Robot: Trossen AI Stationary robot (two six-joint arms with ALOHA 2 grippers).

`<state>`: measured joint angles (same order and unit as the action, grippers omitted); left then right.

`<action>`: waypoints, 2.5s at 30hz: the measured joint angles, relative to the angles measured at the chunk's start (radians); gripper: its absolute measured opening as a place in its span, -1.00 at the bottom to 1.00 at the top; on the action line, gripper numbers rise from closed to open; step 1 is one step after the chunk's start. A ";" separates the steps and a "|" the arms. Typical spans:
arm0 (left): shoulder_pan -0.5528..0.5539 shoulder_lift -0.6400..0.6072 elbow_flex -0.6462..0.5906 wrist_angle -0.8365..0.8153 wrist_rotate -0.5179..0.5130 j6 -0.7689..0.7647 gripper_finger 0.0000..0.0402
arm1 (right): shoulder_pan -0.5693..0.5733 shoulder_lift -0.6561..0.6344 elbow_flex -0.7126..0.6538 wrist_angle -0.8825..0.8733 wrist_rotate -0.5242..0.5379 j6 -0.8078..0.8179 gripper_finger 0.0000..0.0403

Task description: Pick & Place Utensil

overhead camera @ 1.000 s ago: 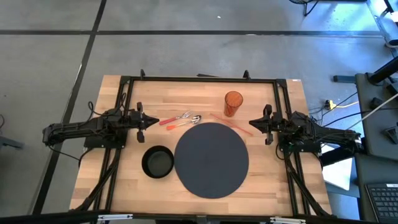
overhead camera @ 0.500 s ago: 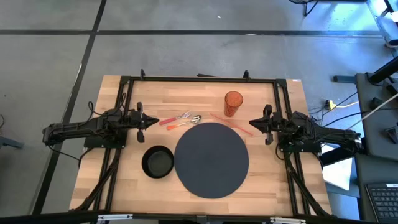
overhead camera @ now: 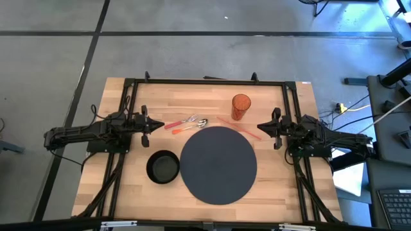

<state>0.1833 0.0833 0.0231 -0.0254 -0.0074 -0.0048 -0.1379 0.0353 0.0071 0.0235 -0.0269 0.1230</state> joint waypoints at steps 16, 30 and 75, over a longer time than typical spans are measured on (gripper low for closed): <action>0.000 0.000 0.000 0.003 0.000 0.048 -0.98 | 0.000 0.000 0.000 0.000 0.000 0.000 -0.87; 0.000 0.000 0.000 0.020 0.004 -0.056 -0.98 | 0.000 0.000 0.000 0.000 0.000 0.000 -0.87; 0.000 0.000 0.000 0.075 -0.060 -0.116 -0.98 | 0.000 0.000 0.000 0.016 0.001 0.004 -0.90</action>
<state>0.1833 0.0834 0.0227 0.0494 -0.0677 -0.1209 -0.1383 0.0357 0.0067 0.0391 -0.0261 0.1275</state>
